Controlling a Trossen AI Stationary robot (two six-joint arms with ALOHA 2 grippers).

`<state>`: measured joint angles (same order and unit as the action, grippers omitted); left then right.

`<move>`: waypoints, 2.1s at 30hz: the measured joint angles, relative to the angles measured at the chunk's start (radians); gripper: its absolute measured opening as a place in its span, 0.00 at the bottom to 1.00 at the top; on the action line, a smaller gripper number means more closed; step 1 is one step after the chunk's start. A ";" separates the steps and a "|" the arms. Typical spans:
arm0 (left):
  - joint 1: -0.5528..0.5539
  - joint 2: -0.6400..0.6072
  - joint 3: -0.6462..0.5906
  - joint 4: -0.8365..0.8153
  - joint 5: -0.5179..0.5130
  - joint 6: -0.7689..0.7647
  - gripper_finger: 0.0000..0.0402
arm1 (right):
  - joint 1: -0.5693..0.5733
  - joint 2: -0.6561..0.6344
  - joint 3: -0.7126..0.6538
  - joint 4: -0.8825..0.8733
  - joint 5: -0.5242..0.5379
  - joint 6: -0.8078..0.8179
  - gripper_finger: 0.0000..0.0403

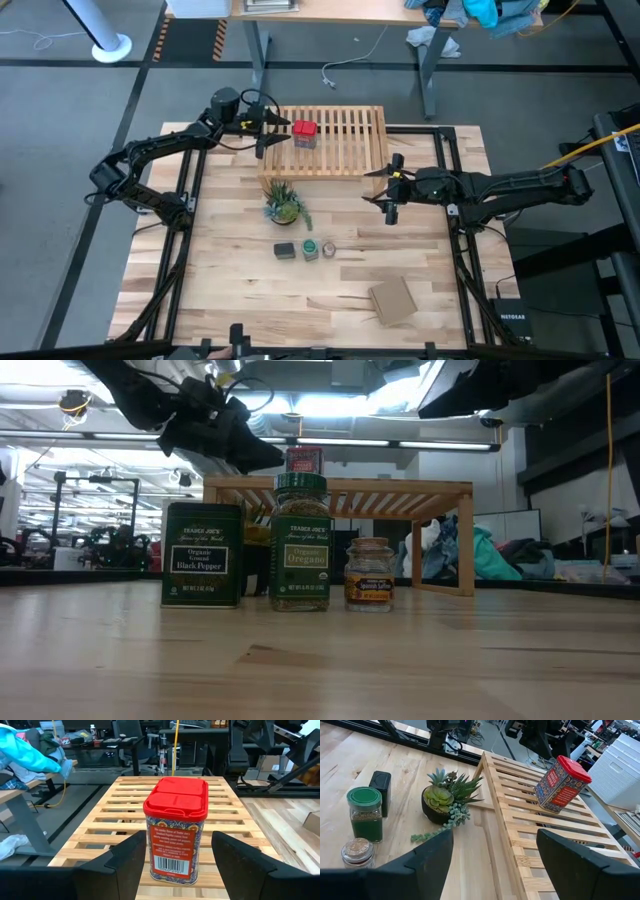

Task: Shelf spices
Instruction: Remove the red seasoning can from the shelf

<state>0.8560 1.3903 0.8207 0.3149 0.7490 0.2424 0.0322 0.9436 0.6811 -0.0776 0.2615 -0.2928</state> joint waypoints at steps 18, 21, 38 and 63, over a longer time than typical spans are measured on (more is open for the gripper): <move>-0.019 0.000 0.000 0.011 0.000 0.000 0.55 | 0.000 0.000 0.000 0.001 0.000 0.000 0.72; -0.021 0.000 0.000 0.011 0.000 -0.001 0.55 | 0.000 0.000 0.000 0.001 0.000 0.000 0.72; -0.045 0.000 0.000 0.041 -0.014 0.030 0.55 | 0.000 0.000 0.000 0.008 0.000 0.000 0.72; -0.047 0.156 0.116 0.042 -0.072 0.030 0.55 | 0.000 0.000 0.001 -0.002 -0.001 0.000 0.72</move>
<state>0.8089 1.5465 0.9371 0.3569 0.6775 0.2722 0.0322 0.9440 0.6819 -0.0796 0.2607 -0.2932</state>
